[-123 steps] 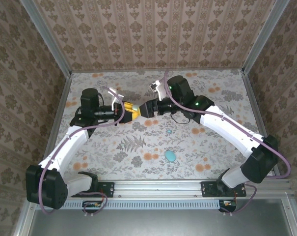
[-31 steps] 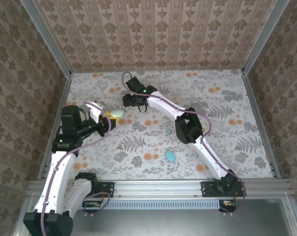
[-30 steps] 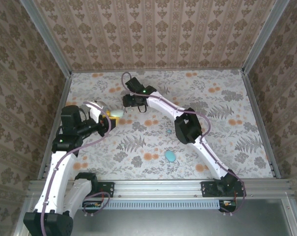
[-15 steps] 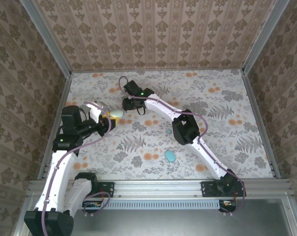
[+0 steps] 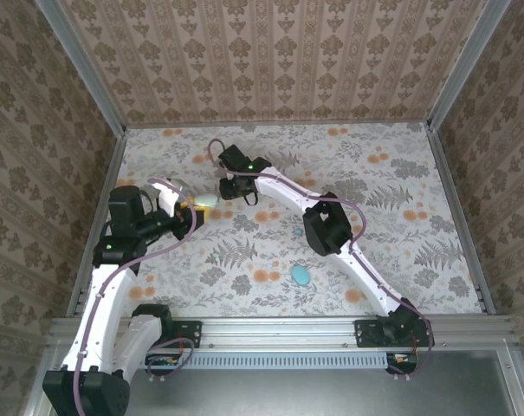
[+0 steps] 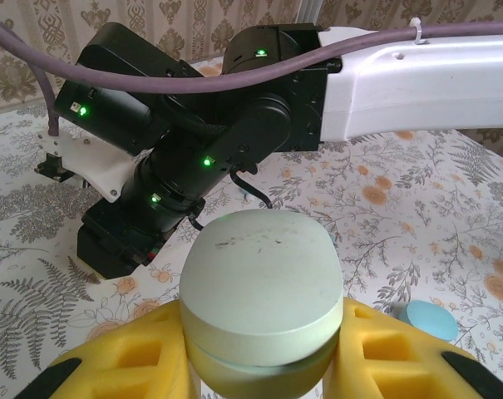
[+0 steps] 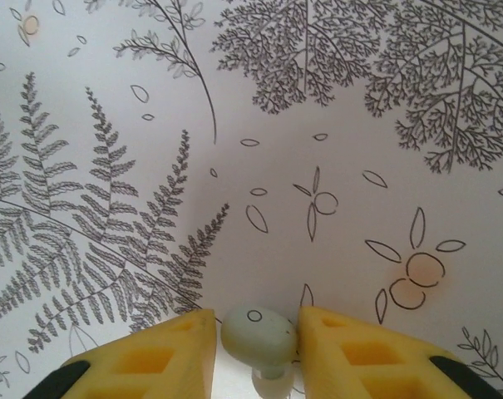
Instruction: Insert the wireless bluetooth earbuds into the charging case
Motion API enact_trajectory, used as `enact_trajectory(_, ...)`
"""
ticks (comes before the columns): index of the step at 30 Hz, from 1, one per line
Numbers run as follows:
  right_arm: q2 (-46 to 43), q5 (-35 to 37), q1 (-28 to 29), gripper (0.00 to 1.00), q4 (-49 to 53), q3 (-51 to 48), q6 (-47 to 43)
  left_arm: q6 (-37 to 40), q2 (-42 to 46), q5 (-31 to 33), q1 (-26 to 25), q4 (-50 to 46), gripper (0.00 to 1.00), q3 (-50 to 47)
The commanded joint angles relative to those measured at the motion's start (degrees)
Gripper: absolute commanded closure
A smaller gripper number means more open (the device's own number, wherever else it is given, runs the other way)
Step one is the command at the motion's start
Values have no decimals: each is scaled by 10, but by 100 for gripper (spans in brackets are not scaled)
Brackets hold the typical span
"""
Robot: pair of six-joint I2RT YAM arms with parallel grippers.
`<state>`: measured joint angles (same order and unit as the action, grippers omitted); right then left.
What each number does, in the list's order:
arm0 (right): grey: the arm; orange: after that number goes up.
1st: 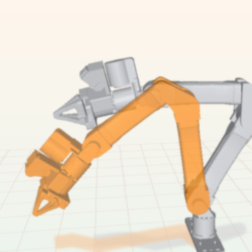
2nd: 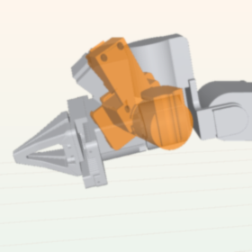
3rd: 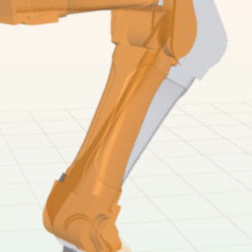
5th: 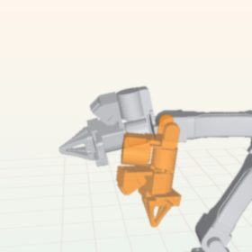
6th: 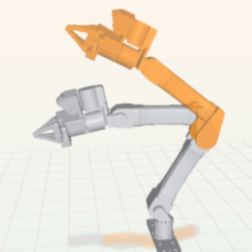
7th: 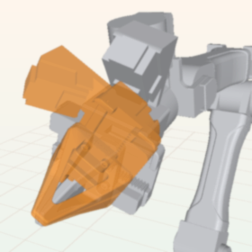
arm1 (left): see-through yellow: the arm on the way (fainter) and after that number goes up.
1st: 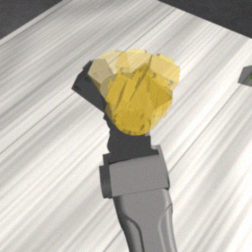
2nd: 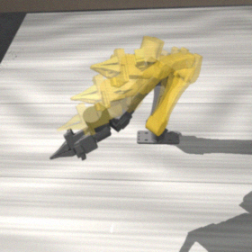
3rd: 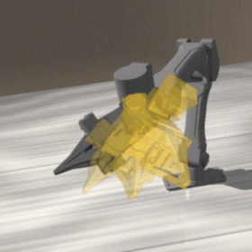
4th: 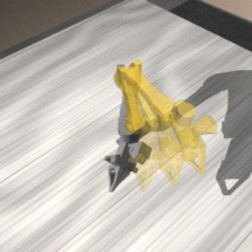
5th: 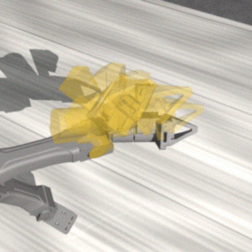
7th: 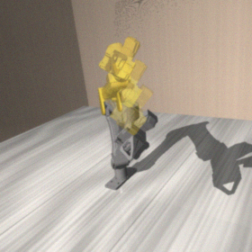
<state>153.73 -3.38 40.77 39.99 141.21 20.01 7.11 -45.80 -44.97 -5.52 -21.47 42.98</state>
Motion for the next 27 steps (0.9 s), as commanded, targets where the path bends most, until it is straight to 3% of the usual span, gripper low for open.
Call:
enact_trajectory(1, -33, -10, 4, 73, 32, -40, -6, -13, 2, -10, 3, 4, 100, -4)
enact_trajectory(9, -132, 22, 2, 81, -15, -186, 12, -25, 1, -20, 4, 12, 100, -6)
enact_trajectory(16, -265, 89, -7, 81, -7, -378, 120, -46, -1, -31, -2, 29, 100, -15)
enact_trajectory(23, -413, 92, -4, 80, -59, -634, 238, -60, -28, 9, -71, 63, 100, -21)
enact_trajectory(27, -429, 82, 0, 77, -70, -681, 266, -62, -60, 33, -116, 85, 100, -15)
